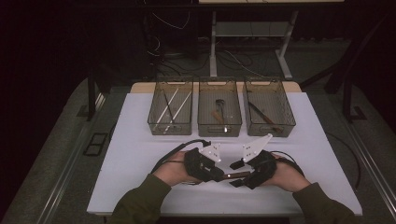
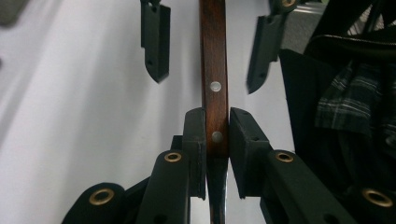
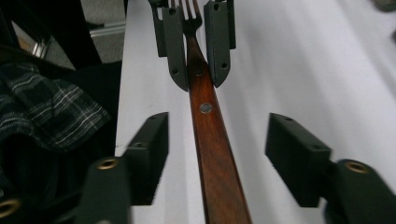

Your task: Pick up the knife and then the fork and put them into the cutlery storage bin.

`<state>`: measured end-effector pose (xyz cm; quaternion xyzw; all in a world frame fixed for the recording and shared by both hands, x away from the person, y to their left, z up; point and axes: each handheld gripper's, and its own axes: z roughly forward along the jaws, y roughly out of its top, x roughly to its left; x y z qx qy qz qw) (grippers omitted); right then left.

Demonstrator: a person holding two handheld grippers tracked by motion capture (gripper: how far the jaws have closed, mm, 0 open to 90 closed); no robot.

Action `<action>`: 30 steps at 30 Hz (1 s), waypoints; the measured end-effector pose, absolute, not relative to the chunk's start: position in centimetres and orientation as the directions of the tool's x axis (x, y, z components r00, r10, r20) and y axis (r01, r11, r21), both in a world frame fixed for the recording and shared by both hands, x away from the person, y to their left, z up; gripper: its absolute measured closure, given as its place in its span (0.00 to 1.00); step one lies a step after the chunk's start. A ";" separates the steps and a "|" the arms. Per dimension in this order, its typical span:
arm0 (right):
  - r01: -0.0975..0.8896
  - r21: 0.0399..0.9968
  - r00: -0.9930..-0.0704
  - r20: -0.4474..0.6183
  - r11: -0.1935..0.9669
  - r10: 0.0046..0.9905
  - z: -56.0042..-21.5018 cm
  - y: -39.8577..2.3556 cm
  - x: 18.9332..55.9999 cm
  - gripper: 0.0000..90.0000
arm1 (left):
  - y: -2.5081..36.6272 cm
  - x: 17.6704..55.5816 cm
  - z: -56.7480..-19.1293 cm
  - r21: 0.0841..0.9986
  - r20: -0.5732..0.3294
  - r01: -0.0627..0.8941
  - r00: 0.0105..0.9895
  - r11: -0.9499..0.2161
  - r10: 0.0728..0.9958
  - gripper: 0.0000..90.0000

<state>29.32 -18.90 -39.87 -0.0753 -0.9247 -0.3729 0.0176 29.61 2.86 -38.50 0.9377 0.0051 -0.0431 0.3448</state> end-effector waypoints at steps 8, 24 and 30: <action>0.144 0.647 -0.989 0.122 0.749 0.085 -40.4 -18.0 28.8 0.69 | 2.4 29.2 -38.7 0.623 -0.096 0.030 0.995 -0.782 -0.039 0.85; 0.103 0.617 -0.991 0.128 0.780 0.030 -40.7 -17.0 28.3 0.84 | 2.1 28.7 -38.6 0.607 -0.098 -0.006 0.992 -0.795 -0.083 0.85; 0.114 0.637 -0.991 0.122 0.763 0.046 -40.2 -17.2 28.1 0.84 | 2.5 28.7 -38.5 0.635 -0.093 -0.006 0.992 -0.772 -0.084 0.85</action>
